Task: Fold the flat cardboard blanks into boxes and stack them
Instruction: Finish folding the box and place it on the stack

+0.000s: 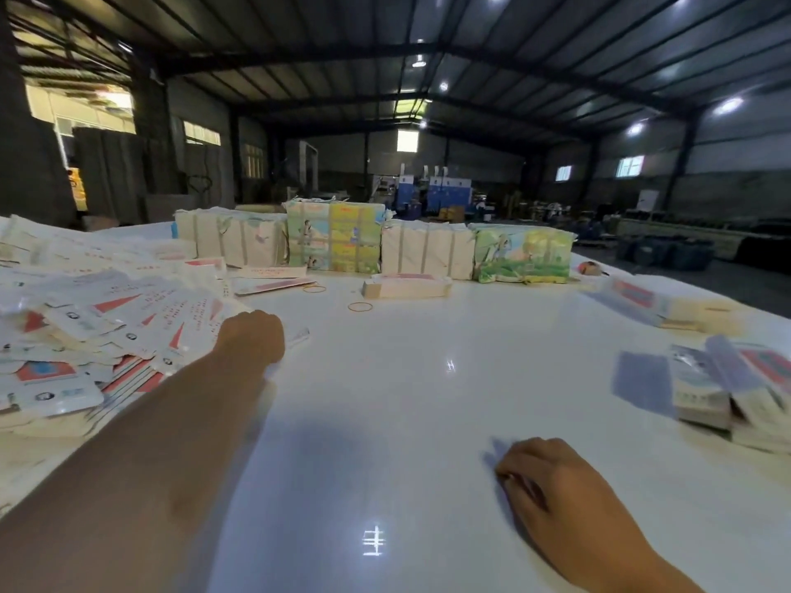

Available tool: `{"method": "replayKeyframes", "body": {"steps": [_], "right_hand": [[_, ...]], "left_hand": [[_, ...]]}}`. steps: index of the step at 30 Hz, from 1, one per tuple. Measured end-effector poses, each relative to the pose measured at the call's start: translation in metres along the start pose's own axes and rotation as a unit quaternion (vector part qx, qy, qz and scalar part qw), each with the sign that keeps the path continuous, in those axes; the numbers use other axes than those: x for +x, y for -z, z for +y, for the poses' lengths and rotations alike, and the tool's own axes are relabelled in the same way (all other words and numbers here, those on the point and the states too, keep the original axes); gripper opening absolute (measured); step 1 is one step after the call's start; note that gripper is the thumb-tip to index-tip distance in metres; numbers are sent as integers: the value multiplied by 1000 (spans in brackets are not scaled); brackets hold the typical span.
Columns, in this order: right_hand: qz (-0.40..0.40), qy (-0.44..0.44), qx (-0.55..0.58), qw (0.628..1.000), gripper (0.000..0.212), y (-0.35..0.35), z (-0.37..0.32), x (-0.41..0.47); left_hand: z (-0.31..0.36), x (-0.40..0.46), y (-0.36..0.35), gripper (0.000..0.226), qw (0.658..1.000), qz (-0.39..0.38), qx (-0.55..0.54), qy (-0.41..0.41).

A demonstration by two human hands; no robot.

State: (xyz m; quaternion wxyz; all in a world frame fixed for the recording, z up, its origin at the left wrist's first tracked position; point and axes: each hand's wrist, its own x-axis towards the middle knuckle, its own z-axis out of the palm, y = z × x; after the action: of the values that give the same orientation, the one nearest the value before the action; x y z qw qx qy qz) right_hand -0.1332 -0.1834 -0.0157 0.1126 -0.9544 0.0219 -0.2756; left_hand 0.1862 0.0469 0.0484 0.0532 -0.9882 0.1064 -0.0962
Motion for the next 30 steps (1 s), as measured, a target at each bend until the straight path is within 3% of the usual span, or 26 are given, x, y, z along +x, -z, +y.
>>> {"method": "replayKeyframes", "body": {"steps": [3, 6, 10, 12, 14, 17, 19, 21, 23, 25, 26, 30], "right_hand": [[-23, -8, -10, 1000, 18, -1, 1, 1], [-35, -20, -16, 999, 25, -1, -1, 1], [-53, -28, -24, 998, 28, 0, -2, 0], [-57, -38, -19, 997, 27, 1, -2, -1], [-61, -48, -6, 997, 24, 3, -4, -1], [-46, -119, 77, 989, 23, 7, -1, 1], [-15, -201, 169, 965, 24, 13, 1, 2], [32, -258, 309, 915, 28, 19, 0, 5], [74, -314, 512, 796, 32, 27, -2, 9], [74, -352, 634, 685, 37, 35, -2, 11], [56, -357, 647, 672, 39, 38, -3, 10], [12, -326, 600, 730, 16, 35, -7, 6]], "left_hand": [[-12, -3, 29, 18, 996, 62, -51, 48], [0, -30, 69, 16, 990, 112, -86, 11], [52, -125, 64, 46, 965, 144, -182, -118], [78, -181, 43, 55, 925, 200, -233, -225], [96, -221, 30, 53, 872, 268, -232, -338], [109, -242, 13, 56, 869, 289, -160, -368], [108, -246, 8, 57, 879, 280, -128, -363], [106, -247, 5, 62, 883, 282, -102, -360], [103, -246, 5, 64, 885, 278, -97, -360], [102, -244, 5, 56, 885, 275, -101, -361], [101, -243, 5, 50, 885, 278, -99, -359], [101, -242, 5, 71, 895, 242, -88, -364]]}}
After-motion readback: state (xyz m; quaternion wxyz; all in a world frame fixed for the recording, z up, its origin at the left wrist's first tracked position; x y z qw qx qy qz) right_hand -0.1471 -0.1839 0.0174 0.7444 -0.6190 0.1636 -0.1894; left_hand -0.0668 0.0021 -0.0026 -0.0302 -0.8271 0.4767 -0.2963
